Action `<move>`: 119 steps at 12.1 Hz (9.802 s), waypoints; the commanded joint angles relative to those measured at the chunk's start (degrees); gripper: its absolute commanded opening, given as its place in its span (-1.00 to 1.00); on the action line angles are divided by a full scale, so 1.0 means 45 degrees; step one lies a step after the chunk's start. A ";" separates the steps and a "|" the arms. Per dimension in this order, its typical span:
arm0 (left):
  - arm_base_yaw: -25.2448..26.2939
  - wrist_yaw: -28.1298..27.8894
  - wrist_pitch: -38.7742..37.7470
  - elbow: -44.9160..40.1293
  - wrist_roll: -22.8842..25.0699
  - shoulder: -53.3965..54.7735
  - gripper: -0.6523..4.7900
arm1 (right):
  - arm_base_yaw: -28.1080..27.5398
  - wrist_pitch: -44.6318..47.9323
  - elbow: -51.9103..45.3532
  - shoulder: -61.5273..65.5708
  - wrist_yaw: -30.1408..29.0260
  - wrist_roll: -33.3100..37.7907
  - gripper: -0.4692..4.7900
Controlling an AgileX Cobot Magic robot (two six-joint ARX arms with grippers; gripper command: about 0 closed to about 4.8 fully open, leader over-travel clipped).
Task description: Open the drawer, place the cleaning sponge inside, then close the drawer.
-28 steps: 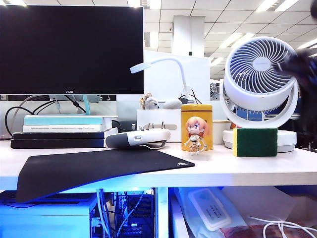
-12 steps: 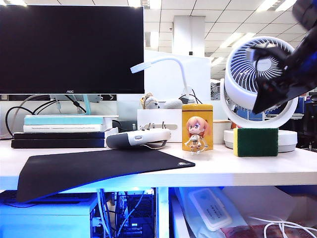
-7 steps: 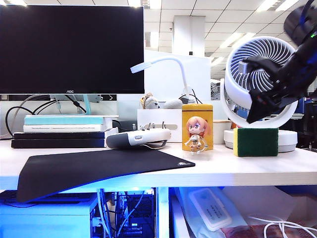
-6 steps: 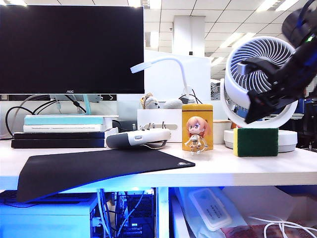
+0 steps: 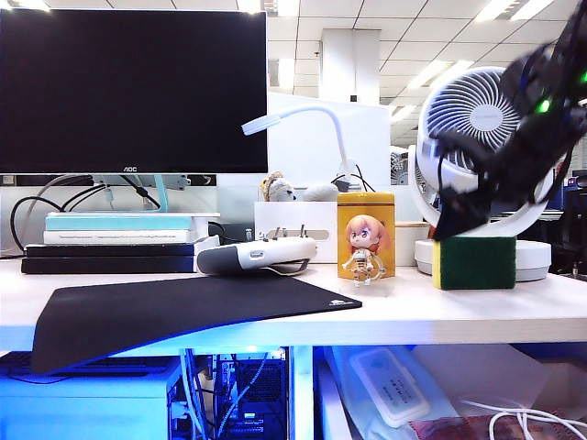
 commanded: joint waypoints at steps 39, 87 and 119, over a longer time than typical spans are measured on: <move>-0.0505 0.0850 -0.0296 0.0063 0.0525 -0.0019 -0.78 | 0.2205 -0.8257 -0.4177 -0.3759 0.0398 0.0738 -0.84; -0.0500 0.0845 -0.0296 0.0063 0.0520 -0.0019 -0.78 | 0.4707 -0.9117 -0.5843 -0.2181 0.1753 0.3696 -0.85; -0.0500 0.0845 -0.0398 0.0063 0.0432 -0.0019 -0.78 | 0.4702 -0.0228 -0.5858 -0.1243 0.4702 0.5722 -0.85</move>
